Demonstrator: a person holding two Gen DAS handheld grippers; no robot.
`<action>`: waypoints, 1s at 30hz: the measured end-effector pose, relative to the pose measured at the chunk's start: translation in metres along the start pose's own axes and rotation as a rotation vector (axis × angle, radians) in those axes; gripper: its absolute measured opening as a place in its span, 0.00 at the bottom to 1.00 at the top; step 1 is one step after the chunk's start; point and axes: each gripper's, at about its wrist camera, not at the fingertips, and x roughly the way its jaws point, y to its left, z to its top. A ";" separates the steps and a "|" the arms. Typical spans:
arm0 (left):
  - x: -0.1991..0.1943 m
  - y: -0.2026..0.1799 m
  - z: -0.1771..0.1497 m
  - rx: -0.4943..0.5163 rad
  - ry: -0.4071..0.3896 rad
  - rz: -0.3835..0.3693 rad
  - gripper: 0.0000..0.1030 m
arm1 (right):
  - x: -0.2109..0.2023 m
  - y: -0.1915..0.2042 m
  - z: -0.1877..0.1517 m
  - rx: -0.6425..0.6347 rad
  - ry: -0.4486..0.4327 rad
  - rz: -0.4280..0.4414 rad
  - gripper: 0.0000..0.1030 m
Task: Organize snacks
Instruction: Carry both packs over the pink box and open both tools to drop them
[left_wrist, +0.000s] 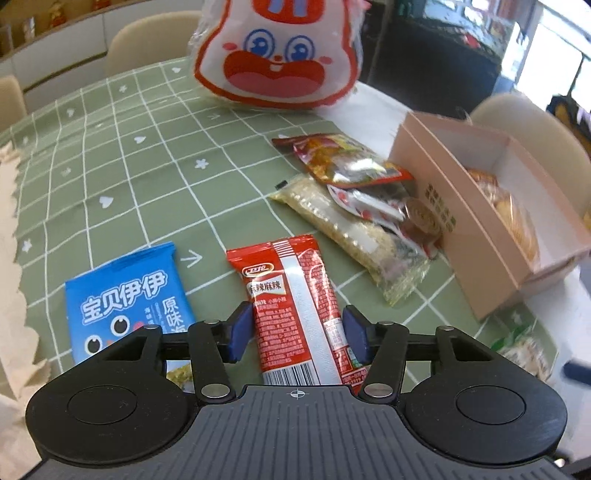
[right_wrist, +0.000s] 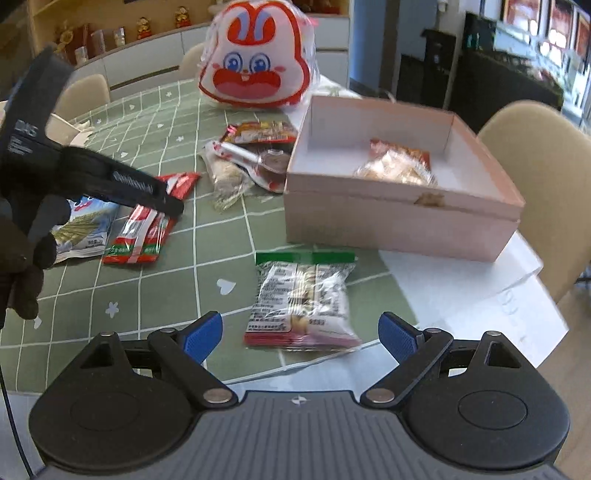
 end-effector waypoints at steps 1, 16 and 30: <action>0.001 0.001 0.001 -0.006 -0.005 0.000 0.57 | 0.003 -0.001 0.000 0.017 0.013 0.007 0.90; -0.006 -0.003 -0.008 0.003 -0.015 -0.024 0.52 | 0.018 -0.003 0.013 -0.030 0.019 -0.014 0.59; -0.103 -0.091 -0.066 0.140 0.033 -0.370 0.51 | -0.091 -0.056 0.020 0.016 -0.160 -0.048 0.58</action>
